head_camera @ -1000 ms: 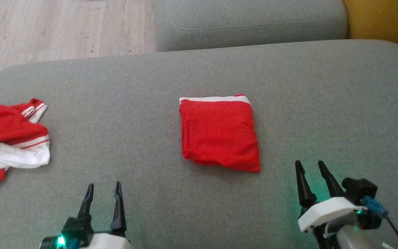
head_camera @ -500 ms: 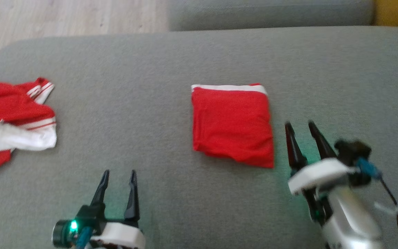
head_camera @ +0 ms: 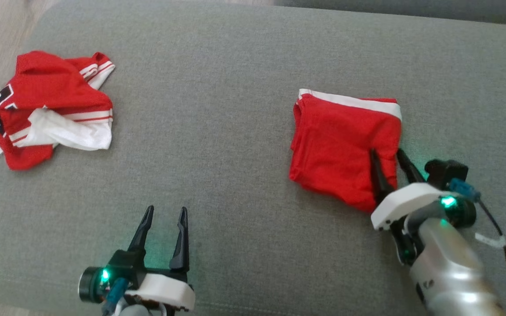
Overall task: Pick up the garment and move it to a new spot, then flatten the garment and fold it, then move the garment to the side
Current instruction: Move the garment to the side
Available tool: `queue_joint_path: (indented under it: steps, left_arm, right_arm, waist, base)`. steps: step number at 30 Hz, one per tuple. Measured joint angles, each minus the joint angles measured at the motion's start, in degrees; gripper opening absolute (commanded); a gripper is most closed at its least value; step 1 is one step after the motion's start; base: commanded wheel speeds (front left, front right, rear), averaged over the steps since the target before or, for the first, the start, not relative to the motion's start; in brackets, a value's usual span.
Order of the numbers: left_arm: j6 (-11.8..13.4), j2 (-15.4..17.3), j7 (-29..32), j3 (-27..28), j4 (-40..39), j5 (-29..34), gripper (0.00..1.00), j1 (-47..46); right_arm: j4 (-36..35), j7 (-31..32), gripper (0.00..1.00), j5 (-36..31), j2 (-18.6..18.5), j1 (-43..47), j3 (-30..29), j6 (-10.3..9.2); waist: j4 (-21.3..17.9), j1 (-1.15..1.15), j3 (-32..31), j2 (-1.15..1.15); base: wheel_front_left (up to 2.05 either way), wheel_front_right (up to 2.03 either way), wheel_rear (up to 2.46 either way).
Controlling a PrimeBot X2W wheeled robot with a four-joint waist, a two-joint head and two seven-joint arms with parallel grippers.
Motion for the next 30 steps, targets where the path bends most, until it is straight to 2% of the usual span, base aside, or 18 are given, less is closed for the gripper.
queue_joint_path:
  steps: [1,6,11,17,25,26,30]
  left_arm:
    - [0.0,0.0,0.0,0.0,0.0,0.0,1.0,0.0]
    - [-0.5,0.0,0.0,0.2,-0.2,0.0,1.0,-0.1]
    - [-1.0,0.0,0.0,0.4,-0.5,0.4,1.0,-0.2]
    - [-1.6,0.1,0.0,0.2,-1.2,1.1,1.0,-0.9]
    - [-2.9,0.1,0.0,-1.3,-1.2,1.7,1.0,-4.2]
    - [-2.9,0.1,0.0,-1.3,-1.2,1.7,1.0,-4.2]
    - [-3.0,0.1,0.0,-2.4,-1.1,1.9,1.0,-5.3]
  right_arm:
    - [0.2,0.0,0.0,0.0,0.0,-0.6,-0.3,0.0]
    - [-1.8,0.3,0.0,0.0,0.1,-1.3,-1.9,0.0]
    - [-4.9,0.3,0.0,0.4,0.1,-1.0,-2.0,0.0]
    - [-6.1,0.3,0.0,0.9,0.1,1.1,0.6,0.0]
    - [-7.2,0.3,0.0,3.2,0.1,1.3,4.0,0.0]
    - [-7.2,0.3,0.0,3.2,0.1,1.3,4.0,0.0]
    - [-7.5,0.3,0.0,3.9,0.0,1.6,4.5,0.0]
  waist:
    - [0.1,0.0,0.2,0.0]
    - [-1.4,0.0,0.2,0.0]
    - [-5.3,0.0,-0.8,0.0]
    - [-13.9,0.0,-2.0,0.0]
    - [-27.9,0.0,-2.1,0.0]
    - [-27.9,0.0,-2.1,0.0]
    - [-33.6,0.0,-1.4,0.0]
  base:
    - [0.0,0.0,0.0]
    - [0.0,0.0,0.0]
    - [0.0,0.0,0.0]
    - [0.0,0.0,0.0]
    - [0.0,0.0,0.0]
    - [0.0,0.0,0.0]
    - [0.0,0.0,0.0]
